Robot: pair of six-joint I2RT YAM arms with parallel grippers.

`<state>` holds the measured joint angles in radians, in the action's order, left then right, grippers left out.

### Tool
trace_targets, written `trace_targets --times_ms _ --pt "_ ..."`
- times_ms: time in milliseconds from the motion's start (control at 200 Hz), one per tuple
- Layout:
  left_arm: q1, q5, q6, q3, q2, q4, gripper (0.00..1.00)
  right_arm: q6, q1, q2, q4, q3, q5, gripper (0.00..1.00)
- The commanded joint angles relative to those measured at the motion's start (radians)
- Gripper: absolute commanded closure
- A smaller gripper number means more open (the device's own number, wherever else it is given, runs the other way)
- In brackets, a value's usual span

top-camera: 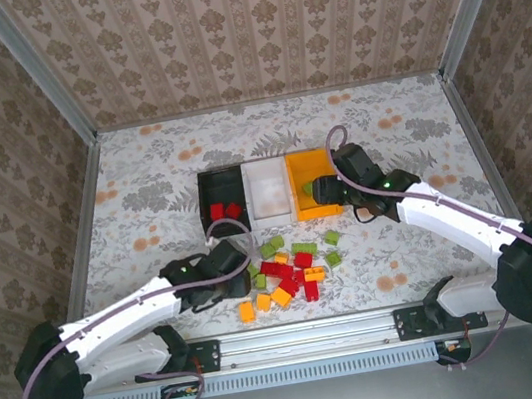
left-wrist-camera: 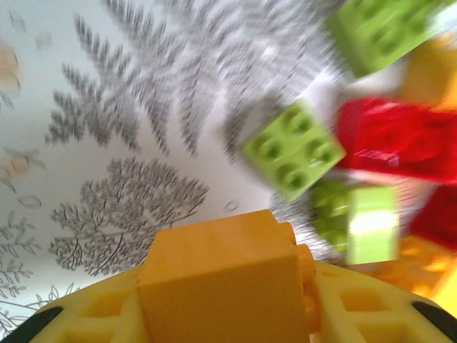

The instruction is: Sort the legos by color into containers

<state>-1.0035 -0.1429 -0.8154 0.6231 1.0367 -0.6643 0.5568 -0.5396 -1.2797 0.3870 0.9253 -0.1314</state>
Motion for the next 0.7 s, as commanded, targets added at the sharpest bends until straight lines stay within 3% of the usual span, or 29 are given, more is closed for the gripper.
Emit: trace_targets --times_ms 0,235,530,590,695 --pt "0.041 -0.019 0.107 0.143 0.021 -0.016 0.66 0.021 0.006 0.045 -0.008 -0.027 -0.002 0.32" --pt "0.122 0.049 0.266 0.48 0.382 0.121 0.66 0.028 0.021 0.097 0.011 -0.098 -0.014 0.32" --pt "0.241 0.106 0.3 0.736 0.732 0.183 0.68 0.035 0.026 0.179 0.028 -0.188 -0.002 0.32" --pt "0.249 0.113 0.298 0.766 0.775 0.191 0.63 0.037 0.027 0.192 0.029 -0.202 0.006 0.31" --pt "0.254 0.129 0.292 0.813 0.83 0.204 0.44 0.037 0.027 0.204 0.029 -0.224 0.021 0.3"
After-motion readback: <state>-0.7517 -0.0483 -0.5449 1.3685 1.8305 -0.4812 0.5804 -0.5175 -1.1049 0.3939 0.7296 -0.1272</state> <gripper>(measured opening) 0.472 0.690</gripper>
